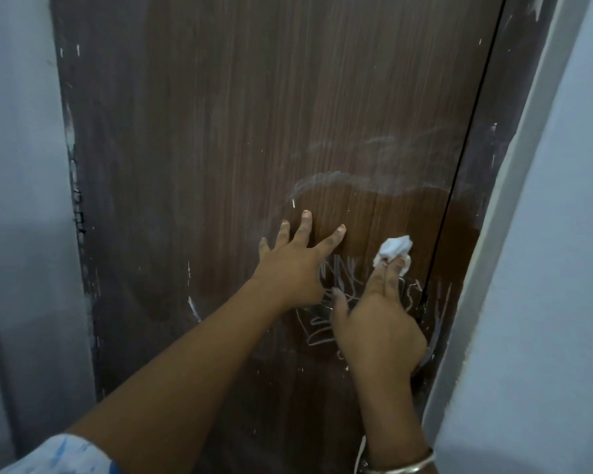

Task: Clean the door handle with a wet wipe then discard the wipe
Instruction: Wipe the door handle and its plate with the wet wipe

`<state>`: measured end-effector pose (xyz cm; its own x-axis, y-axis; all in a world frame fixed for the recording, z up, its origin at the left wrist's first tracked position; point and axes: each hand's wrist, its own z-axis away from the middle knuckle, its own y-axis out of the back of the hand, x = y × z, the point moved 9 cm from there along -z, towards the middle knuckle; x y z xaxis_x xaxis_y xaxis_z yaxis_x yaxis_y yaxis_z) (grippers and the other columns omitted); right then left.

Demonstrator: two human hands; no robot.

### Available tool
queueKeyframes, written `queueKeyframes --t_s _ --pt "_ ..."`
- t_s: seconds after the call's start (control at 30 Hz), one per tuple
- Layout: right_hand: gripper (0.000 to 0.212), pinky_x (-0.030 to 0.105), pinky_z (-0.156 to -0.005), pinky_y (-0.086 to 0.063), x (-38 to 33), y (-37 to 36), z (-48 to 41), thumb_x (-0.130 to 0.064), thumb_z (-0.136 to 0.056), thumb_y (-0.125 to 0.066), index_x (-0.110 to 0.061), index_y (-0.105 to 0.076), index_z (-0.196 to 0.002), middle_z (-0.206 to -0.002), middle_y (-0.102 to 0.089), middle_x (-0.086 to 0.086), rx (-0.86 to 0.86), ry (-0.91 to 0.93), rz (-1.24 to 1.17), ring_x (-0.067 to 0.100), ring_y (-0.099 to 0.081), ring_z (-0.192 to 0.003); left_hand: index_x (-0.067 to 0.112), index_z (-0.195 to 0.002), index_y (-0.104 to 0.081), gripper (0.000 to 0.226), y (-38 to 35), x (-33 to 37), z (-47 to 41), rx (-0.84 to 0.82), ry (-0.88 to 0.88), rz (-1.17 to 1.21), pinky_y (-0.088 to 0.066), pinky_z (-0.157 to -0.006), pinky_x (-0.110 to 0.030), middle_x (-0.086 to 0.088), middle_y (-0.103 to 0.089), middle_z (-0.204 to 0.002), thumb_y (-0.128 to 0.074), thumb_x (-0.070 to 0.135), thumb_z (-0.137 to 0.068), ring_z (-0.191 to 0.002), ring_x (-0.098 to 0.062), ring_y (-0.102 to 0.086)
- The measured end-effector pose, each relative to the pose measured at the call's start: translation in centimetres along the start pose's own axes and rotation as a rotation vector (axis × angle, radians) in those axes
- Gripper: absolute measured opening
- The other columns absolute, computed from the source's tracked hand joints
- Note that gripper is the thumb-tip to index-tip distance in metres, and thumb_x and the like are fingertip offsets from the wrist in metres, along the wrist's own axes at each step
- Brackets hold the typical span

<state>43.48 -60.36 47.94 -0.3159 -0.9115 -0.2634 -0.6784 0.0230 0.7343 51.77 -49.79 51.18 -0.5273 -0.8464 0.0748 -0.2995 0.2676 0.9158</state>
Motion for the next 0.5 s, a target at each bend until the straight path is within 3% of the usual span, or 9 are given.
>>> queueKeyframes --t_s 0.1,0.17,0.3,0.43,0.5 --pt "0.083 0.034 -0.075 -0.044 -1.5 0.2 -0.2 -0.062 -0.089 -0.031 -0.011 -0.003 -0.148 -0.158 0.006 0.007 -0.005 0.077 0.094 0.019 -0.06 -0.101 0.052 -0.139 0.012 0.099 0.0 -0.4 0.1 -0.001 -0.01 0.008 -0.003 -0.106 -0.067 -0.002 0.023 -0.155 -0.063 0.033 -0.077 -0.141 -0.039 0.013" --pt "0.081 0.042 -0.089 -0.035 -2.3 0.1 -0.3 -0.063 -0.088 -0.029 -0.013 -0.008 -0.148 -0.158 0.001 0.005 0.003 0.149 0.145 0.024 -0.057 -0.106 0.052 -0.139 0.011 0.1 -0.2 -0.8 0.1 0.001 -0.012 0.024 -0.002 -0.106 -0.066 0.002 0.022 -0.155 -0.065 0.034 -0.076 -0.142 -0.037 0.013" --pt "0.075 0.045 -0.085 -0.023 -1.1 0.5 -0.1 -0.065 -0.085 -0.03 -0.022 -0.022 -0.147 -0.157 -0.014 -0.003 0.083 0.075 0.171 0.033 -0.028 -0.121 0.047 -0.141 0.013 0.097 0.0 -1.5 0.0 0.043 -0.03 0.032 -0.003 -0.106 -0.067 0.007 0.016 -0.156 -0.059 0.046 -0.076 -0.143 -0.033 0.011" --pt "0.069 0.06 -0.1 -0.004 -2.9 -1.2 0.2 -0.055 -0.09 -0.023 -0.019 -0.012 -0.149 -0.158 -0.003 0.0 0.04 0.109 0.192 0.032 0.008 -0.141 0.037 -0.144 0.014 0.102 0.3 -2.2 -0.1 0.053 -0.041 0.032 0.0 -0.107 -0.065 0.011 0.011 -0.157 -0.059 0.048 -0.075 -0.144 -0.028 0.01" --pt "0.066 0.063 -0.102 0.004 -3.8 -1.7 0.2 -0.051 -0.092 -0.024 -0.019 -0.011 -0.149 -0.158 -0.002 -0.001 0.039 0.156 0.18 0.032 0.014 -0.141 0.034 -0.145 0.014 0.104 0.4 -2.6 0.0 0.031 -0.031 0.073 0.0 -0.108 -0.064 0.013 0.009 -0.157 -0.062 0.043 -0.074 -0.144 -0.028 0.009"
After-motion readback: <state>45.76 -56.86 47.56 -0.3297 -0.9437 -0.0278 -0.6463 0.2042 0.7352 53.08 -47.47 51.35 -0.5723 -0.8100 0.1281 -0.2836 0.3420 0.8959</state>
